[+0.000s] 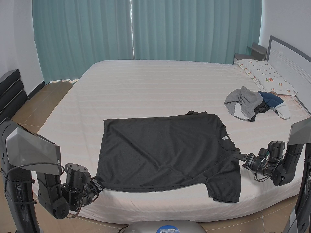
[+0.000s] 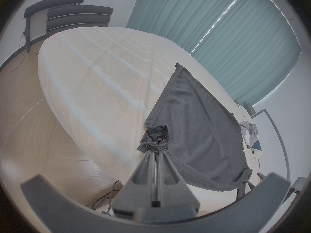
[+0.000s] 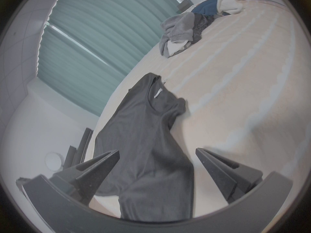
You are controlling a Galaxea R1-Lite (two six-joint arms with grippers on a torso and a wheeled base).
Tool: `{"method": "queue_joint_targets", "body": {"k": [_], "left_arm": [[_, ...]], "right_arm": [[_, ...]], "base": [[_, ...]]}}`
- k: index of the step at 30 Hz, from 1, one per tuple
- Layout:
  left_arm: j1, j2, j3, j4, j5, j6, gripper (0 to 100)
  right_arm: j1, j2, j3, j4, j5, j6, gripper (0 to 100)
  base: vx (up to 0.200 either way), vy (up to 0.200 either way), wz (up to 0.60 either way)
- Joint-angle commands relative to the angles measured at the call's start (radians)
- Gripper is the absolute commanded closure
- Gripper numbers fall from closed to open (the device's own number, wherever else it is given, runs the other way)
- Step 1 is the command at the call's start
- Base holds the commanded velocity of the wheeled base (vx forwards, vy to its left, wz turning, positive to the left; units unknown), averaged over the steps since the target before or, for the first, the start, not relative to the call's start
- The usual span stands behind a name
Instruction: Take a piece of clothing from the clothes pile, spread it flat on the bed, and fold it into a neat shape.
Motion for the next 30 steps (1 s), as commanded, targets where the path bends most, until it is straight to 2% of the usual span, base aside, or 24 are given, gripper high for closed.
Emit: {"method": "queue_joint_targets", "body": {"k": [1,6,30], "left_arm": [[0.005,0.005,0.014,-0.056,0.002,0.001,100],[0.014,0.011,0.017,-0.070,0.002,0.001,100],[0.012,0.014,0.017,-0.070,0.002,0.003,100]], "right_arm": [[0.001,-0.052,0.135,-0.001,0.040,-0.093,0],[0.039,-0.039,0.190,0.006,0.038,-0.159,0],[0.045,-0.002,0.187,0.007,0.035,-0.180,0]], "base": [[0.000,0.000,0.00],[0.000,0.000,0.00],[0.000,0.000,0.00]]}}
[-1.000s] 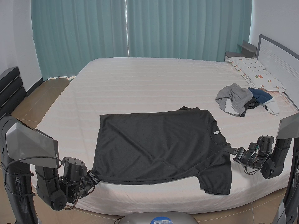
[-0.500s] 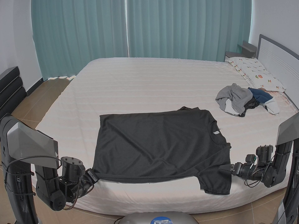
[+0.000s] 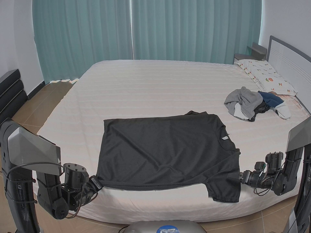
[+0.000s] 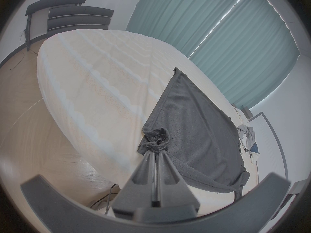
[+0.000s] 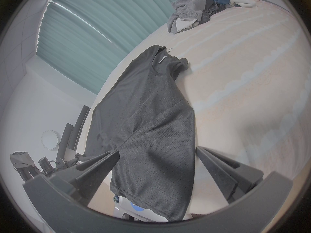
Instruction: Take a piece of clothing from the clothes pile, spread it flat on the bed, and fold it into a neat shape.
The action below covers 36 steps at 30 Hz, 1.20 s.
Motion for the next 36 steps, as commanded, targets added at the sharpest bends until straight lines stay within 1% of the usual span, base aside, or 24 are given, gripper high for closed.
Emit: {"method": "queue_joint_targets", "body": {"k": [1,12,13,22,26,28,29,31,35,36], "left_arm": [[0.000,0.001,0.001,0.000,0.001,0.000,100],[0.000,0.001,0.000,0.000,0.001,0.000,100],[0.000,0.001,0.000,0.000,0.001,0.000,100],[0.001,-0.003,0.001,0.000,-0.001,0.004,100],[0.001,0.000,0.000,0.000,0.001,0.006,100],[0.001,0.000,0.000,0.000,0.001,0.006,100],[0.001,-0.008,0.001,0.000,0.002,0.009,100],[0.001,-0.009,0.006,-0.002,0.004,0.012,100],[0.001,-0.014,0.024,-0.003,0.007,0.052,100],[0.004,-0.022,0.041,-0.006,0.010,0.092,100]], "right_arm": [[0.000,0.009,0.001,0.001,0.000,-0.005,0],[0.000,0.024,-0.005,0.001,-0.003,-0.021,0],[0.000,0.026,-0.006,0.001,-0.004,-0.021,100],[0.003,-0.008,-0.025,0.005,-0.009,-0.022,100],[0.008,-0.092,-0.032,0.127,-0.009,-0.022,100],[0.008,-0.095,-0.032,0.131,-0.009,-0.022,100],[-0.003,-0.137,-0.014,0.190,-0.009,-0.024,100],[-0.017,-0.157,0.010,0.193,-0.009,-0.025,100],[-0.021,-0.168,0.047,0.193,-0.014,-0.045,100],[-0.021,-0.164,0.075,0.187,-0.038,-0.074,100]], "base": [[0.000,0.000,0.00],[0.000,0.000,0.00],[0.000,0.000,0.00],[0.000,0.000,0.00],[0.000,0.000,0.00],[0.000,0.000,0.00],[0.000,0.000,0.00],[0.000,0.000,0.00],[0.000,0.000,0.00],[0.000,0.000,0.00]]}}
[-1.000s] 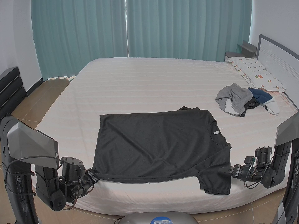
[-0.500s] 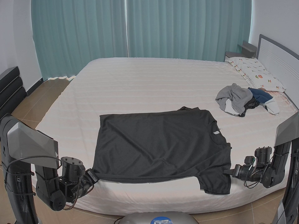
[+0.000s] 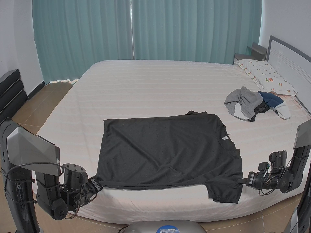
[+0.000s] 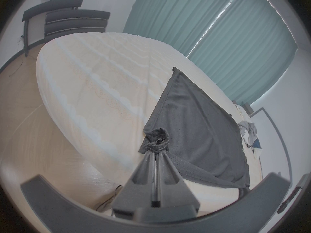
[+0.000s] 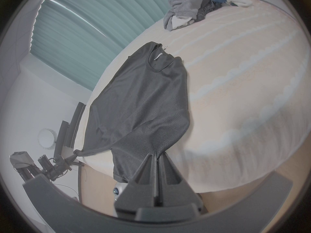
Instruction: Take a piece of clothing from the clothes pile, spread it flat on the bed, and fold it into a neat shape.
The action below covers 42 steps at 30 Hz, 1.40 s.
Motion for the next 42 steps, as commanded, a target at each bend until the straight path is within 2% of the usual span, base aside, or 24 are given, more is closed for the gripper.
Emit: {"method": "queue_joint_targets", "body": {"k": [1,5,12,18,23,25,31,37,42], "left_arm": [[0.005,-0.017,0.028,-0.006,0.004,0.044,100],[0.012,-0.047,0.056,-0.029,0.006,0.064,100],[0.011,-0.075,0.119,-0.029,0.006,0.159,100],[0.009,-0.072,0.153,-0.029,0.006,0.199,100],[-0.003,-0.067,0.165,-0.029,0.012,0.208,100],[-0.005,-0.064,0.166,-0.027,0.022,0.208,100],[-0.051,-0.043,0.166,0.019,0.032,0.208,100],[-0.071,0.008,0.166,0.053,0.115,0.211,100],[-0.071,0.005,0.166,0.070,0.148,0.231,100]], "right_arm": [[-0.008,-0.036,0.049,-0.003,-0.026,-0.033,100],[-0.005,-0.044,0.100,-0.036,-0.040,-0.044,100],[-0.005,-0.061,0.235,-0.165,-0.042,-0.047,100],[-0.019,-0.064,0.251,-0.175,-0.043,-0.051,100],[-0.042,-0.090,0.251,-0.089,-0.043,-0.111,100],[-0.069,-0.139,0.251,-0.005,-0.042,-0.176,100],[-0.123,-0.173,0.251,0.039,-0.042,-0.217,100],[-0.129,-0.174,0.251,0.118,-0.042,-0.255,100],[-0.132,-0.188,0.251,0.162,-0.042,-0.306,100]], "base": [[0.000,0.000,0.00],[0.000,0.000,0.00],[0.000,0.000,0.00],[0.000,0.000,0.00],[0.000,0.000,0.00],[0.000,0.000,0.00],[0.000,0.000,0.00],[0.000,0.000,0.00],[0.000,0.000,0.00]]}}
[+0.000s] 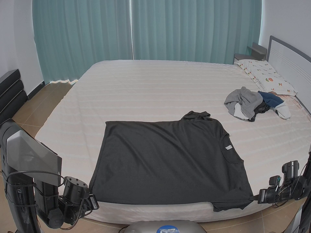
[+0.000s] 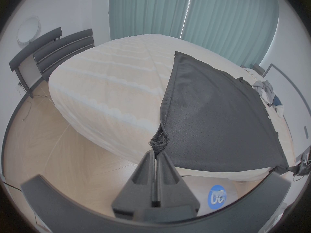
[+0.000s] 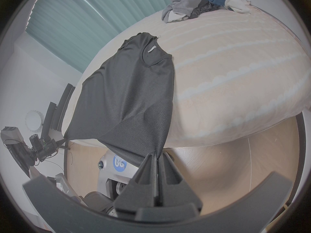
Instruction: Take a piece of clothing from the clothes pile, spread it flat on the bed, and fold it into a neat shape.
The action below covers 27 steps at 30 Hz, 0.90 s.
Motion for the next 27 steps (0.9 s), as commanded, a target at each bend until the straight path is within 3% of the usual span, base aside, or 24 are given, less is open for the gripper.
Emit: {"method": "queue_joint_targets", "body": {"k": [1,8,15,27], "left_arm": [[-0.004,0.018,0.016,0.008,0.011,0.005,100],[-0.005,-0.066,0.016,0.161,0.019,0.029,100],[-0.005,-0.074,0.016,0.200,0.022,0.037,100],[-0.040,-0.127,0.016,0.385,0.043,0.049,100]], "right_arm": [[-0.003,-0.016,0.017,0.009,0.000,-0.008,100],[-0.003,-0.033,0.017,0.052,-0.003,-0.013,100],[-0.003,-0.082,0.017,0.135,-0.015,-0.034,100],[-0.003,-0.159,0.017,0.271,-0.038,-0.072,100]], "base": [[0.000,0.000,0.00],[0.000,0.000,0.00],[0.000,0.000,0.00],[0.000,0.000,0.00]]}}
